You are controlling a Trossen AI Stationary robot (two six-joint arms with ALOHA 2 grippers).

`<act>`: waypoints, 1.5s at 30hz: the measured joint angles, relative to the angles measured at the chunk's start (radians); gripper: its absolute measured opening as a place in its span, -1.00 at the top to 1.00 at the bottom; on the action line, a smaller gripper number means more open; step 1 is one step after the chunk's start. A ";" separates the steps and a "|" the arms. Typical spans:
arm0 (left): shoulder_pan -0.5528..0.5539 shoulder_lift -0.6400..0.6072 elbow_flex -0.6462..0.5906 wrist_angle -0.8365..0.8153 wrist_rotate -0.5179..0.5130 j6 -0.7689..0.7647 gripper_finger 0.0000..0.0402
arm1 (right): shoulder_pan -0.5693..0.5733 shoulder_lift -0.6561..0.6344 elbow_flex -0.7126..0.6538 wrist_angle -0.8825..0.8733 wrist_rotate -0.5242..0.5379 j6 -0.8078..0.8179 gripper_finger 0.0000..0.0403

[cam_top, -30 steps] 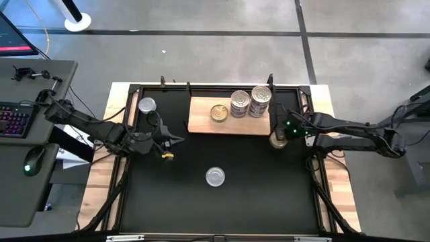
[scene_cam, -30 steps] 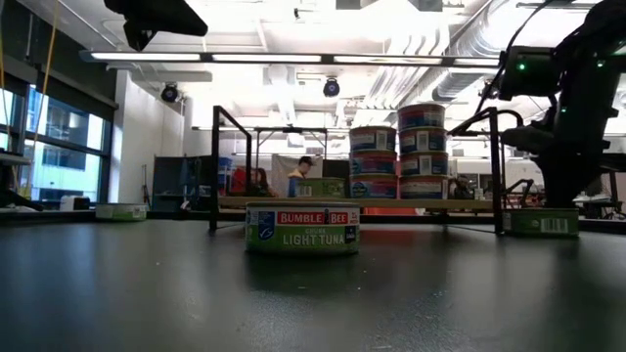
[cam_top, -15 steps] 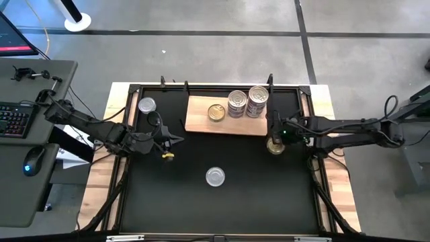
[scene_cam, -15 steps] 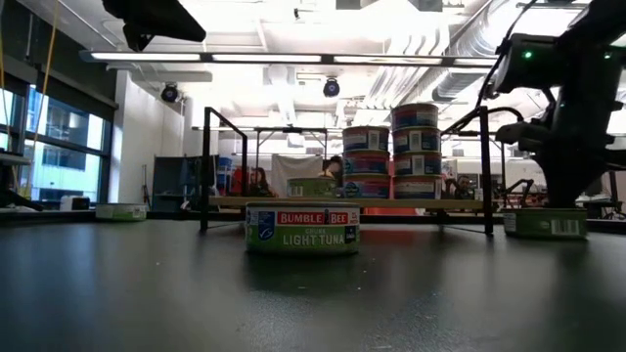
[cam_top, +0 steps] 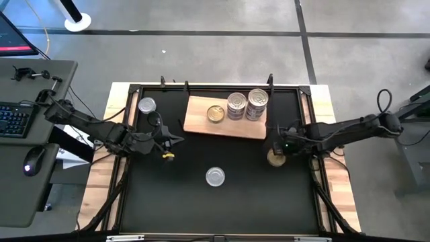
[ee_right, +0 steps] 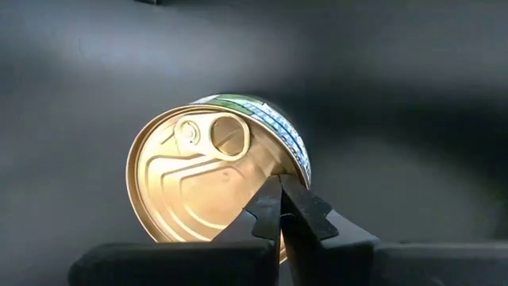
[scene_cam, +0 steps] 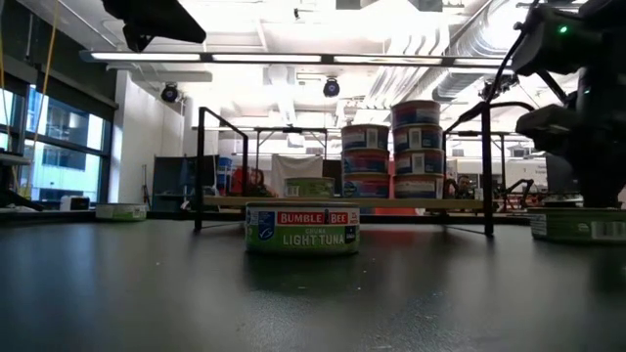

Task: Stack canned seafood by type on shelf
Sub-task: Stack the green tuna can on top of the other green tuna can on the shelf

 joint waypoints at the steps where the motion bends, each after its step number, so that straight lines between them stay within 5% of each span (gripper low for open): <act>1: 0.000 0.002 0.000 0.000 0.000 0.000 1.00 | 0.018 0.000 0.000 0.004 -0.005 0.013 1.00; 15: 0.000 0.096 0.000 -0.001 0.015 -0.069 1.00 | 0.159 0.037 0.004 -0.022 0.045 0.202 1.00; 30: 0.013 0.133 0.000 0.142 0.040 0.016 1.00 | 0.382 0.049 0.002 0.010 -0.136 0.448 1.00; 37: 0.026 0.133 0.000 0.148 0.052 -0.014 1.00 | 0.497 0.051 -0.002 0.124 -0.135 0.481 1.00; 45: -0.014 0.172 0.000 0.163 0.240 -0.079 1.00 | 0.545 0.144 -0.002 0.403 -0.060 0.439 1.00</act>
